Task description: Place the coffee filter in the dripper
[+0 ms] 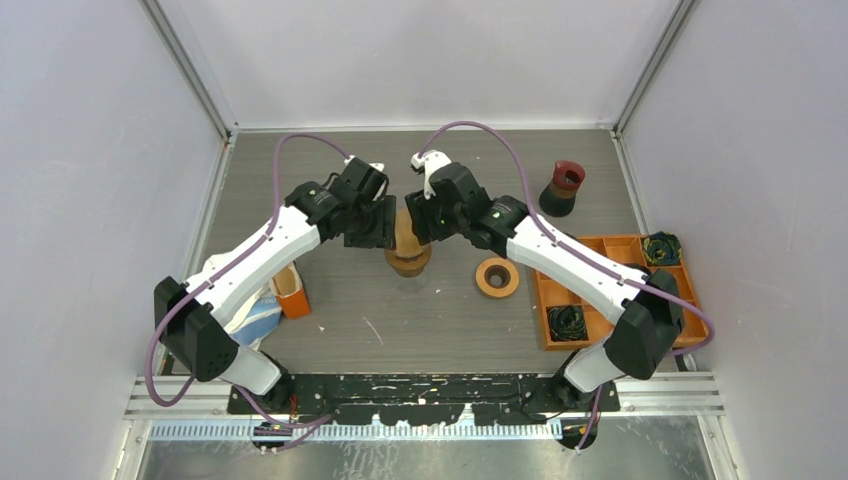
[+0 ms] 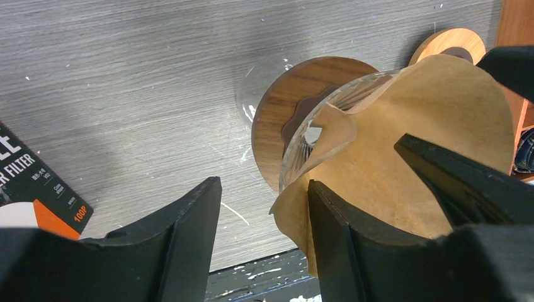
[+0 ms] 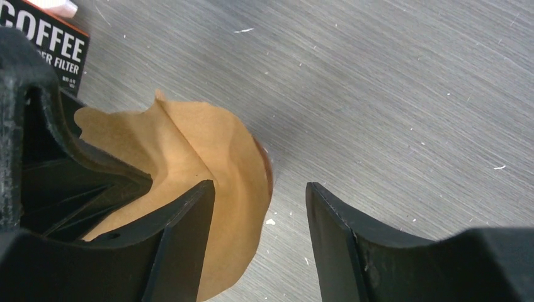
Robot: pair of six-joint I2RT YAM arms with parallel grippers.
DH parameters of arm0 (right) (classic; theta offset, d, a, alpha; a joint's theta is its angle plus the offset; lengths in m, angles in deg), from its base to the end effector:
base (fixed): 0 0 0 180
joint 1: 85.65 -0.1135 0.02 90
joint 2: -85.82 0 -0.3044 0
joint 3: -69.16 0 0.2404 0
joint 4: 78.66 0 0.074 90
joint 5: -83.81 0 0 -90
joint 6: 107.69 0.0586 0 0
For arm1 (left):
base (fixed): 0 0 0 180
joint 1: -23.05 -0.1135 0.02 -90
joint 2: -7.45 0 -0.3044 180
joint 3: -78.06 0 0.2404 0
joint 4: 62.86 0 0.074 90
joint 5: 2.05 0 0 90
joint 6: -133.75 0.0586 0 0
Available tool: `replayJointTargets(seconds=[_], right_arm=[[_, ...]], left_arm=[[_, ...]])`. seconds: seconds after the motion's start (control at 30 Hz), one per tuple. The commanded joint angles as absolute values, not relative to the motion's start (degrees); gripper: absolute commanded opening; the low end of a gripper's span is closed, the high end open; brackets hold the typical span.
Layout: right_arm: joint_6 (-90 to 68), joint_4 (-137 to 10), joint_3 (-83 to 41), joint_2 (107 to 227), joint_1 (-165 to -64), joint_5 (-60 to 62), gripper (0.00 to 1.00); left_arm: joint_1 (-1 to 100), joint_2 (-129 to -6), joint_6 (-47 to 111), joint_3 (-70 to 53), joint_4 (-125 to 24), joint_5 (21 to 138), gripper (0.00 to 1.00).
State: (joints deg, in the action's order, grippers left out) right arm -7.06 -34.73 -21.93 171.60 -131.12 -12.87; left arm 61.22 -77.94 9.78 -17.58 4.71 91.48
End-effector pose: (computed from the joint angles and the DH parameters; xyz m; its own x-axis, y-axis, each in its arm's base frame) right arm 0.2435 0.2378 0.3568 -0.5490 -0.2969 -0.7813 -0.5525 0.8303 0.0728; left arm 0.2409 -0.1848 0.3482 -0.8788 -0.0185 -0.4768 0.1201 0.9585 -0.2587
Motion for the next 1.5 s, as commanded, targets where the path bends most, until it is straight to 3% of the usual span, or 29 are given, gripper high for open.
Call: replayJointTargets(seconds=[0.0,0.33,0.8,1.47], right_arm=[[-7.85,-38.24,-24.85,171.82,-129.43,-10.85,0.62],[-8.15,-38.00,-24.19,174.57,-128.90,-9.78,0.61],[-8.58,-37.07,-23.22,173.53,-129.06,-9.88,0.61],[-8.22,-38.01,-21.17,172.80,-129.07,-10.86,0.62]], left_arm=[[60.94,-77.62,10.79,-17.65,3.46,91.01,0.55],[60.62,-76.50,10.38,-17.60,2.81,91.15,0.59],[58.92,-72.95,8.34,-16.53,-2.58,90.45,0.75],[58.38,-76.43,8.49,-13.29,-2.06,92.27,0.69]])
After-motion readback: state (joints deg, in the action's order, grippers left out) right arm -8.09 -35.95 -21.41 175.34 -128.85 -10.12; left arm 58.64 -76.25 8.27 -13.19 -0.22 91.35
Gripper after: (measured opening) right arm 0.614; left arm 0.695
